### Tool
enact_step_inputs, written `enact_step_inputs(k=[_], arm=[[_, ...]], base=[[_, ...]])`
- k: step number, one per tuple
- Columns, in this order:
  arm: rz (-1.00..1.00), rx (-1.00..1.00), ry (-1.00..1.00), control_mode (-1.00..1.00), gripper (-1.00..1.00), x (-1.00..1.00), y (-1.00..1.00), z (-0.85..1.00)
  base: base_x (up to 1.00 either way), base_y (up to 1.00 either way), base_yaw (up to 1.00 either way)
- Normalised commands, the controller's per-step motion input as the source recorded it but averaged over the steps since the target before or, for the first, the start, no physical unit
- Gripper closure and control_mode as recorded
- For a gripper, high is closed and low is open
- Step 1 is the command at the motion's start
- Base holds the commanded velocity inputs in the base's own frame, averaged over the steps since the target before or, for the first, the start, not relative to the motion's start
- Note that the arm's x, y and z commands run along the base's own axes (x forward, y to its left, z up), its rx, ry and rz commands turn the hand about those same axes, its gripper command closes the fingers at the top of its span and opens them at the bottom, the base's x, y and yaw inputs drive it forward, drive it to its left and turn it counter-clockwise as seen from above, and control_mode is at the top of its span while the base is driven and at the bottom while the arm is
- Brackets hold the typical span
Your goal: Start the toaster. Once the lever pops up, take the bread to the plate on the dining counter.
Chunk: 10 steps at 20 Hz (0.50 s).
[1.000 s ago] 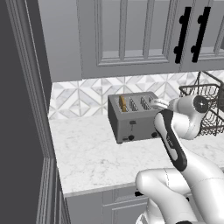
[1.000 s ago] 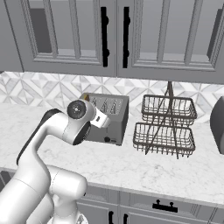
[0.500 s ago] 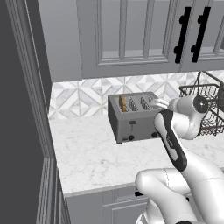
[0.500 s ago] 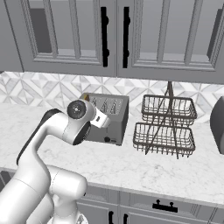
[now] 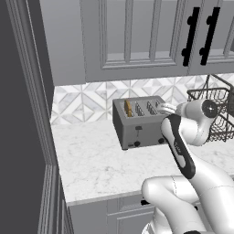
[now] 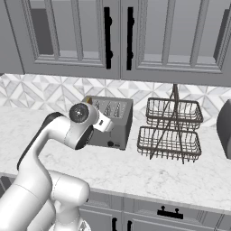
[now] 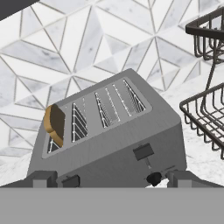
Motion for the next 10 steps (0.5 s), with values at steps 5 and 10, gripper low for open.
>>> enact_step_inputs(k=[5,10], arm=[[0.00,0.00,0.00,-1.00,-1.00,0.00,0.00,0.00],[0.00,0.00,0.00,-1.00,-1.00,0.00,0.00,0.00]], base=[[0.00,0.00,0.00],[0.00,0.00,0.00]])
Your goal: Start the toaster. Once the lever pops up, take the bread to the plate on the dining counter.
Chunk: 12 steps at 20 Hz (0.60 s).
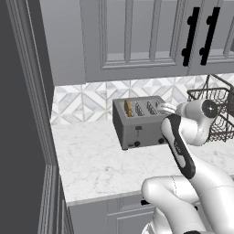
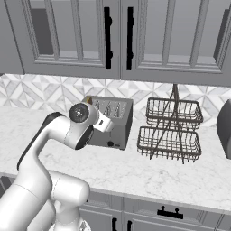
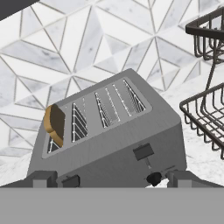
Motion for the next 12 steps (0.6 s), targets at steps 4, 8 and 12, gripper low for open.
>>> enact_step_inputs(k=[4,8,12], arm=[[0.00,0.00,0.00,-1.00,-1.00,0.00,0.00,0.00],[0.00,0.00,0.00,-1.00,-1.00,0.00,0.00,0.00],[0.00,0.00,0.00,-1.00,-1.00,0.00,0.00,0.00]], base=[[0.00,0.00,0.00],[0.00,0.00,0.00],[0.00,0.00,0.00]])
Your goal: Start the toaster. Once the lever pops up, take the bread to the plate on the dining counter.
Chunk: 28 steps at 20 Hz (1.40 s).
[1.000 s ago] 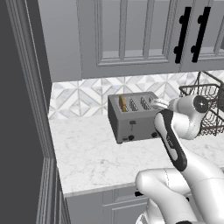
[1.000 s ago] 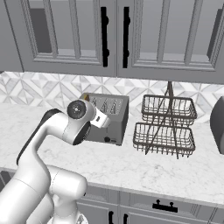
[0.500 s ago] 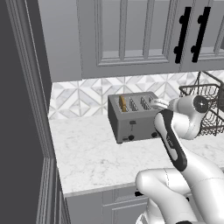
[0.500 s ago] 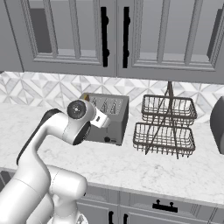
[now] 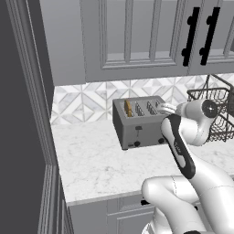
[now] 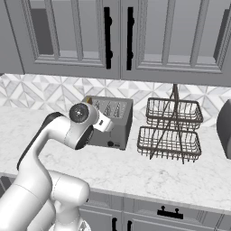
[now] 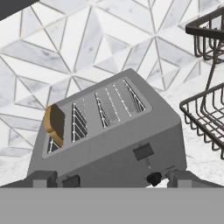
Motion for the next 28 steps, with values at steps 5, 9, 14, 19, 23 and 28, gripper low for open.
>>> enact_step_inputs(k=[5,9,14,19,23,28], arm=[[0.00,0.00,0.00,-1.00,-1.00,0.00,0.00,0.00],[0.00,0.00,0.00,-1.00,-1.00,0.00,0.00,0.00],[0.00,0.00,0.00,-1.00,-1.00,0.00,0.00,0.00],[0.00,0.00,0.00,-1.00,-1.00,0.00,0.00,0.00],[0.00,0.00,0.00,-1.00,-1.00,0.00,0.00,0.00],[0.00,0.00,0.00,-1.00,-1.00,0.00,0.00,0.00]], base=[[0.00,0.00,0.00],[0.00,0.00,0.00],[0.00,0.00,0.00],[0.00,0.00,0.00],[0.00,0.00,0.00],[0.00,0.00,0.00]])
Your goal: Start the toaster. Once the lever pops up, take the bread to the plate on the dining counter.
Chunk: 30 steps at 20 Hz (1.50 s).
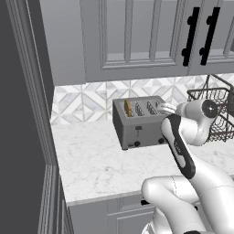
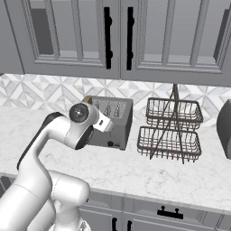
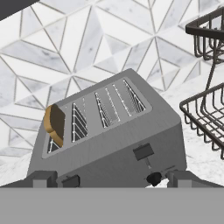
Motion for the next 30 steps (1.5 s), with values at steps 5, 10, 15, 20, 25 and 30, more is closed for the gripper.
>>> enact_step_inputs(k=[5,10,15,20,25,30], arm=[[0.00,-0.04,-0.01,-1.00,-1.00,0.00,0.18,0.02],[0.00,-0.08,-0.04,-1.00,-1.00,-0.03,0.63,0.26],[0.05,-0.09,0.07,-1.00,-1.00,0.00,0.53,0.38],[0.05,-0.10,0.29,-1.00,-1.00,0.11,0.30,0.19],[0.10,-0.07,0.32,-1.00,-1.00,0.03,0.08,0.01],[0.06,-0.01,-0.02,-1.00,-1.00,-0.33,0.00,-0.11]], base=[[0.00,0.00,0.00],[0.00,0.00,0.00],[0.00,0.00,0.00],[0.00,0.00,0.00],[0.00,0.00,0.00],[0.00,0.00,0.00]])
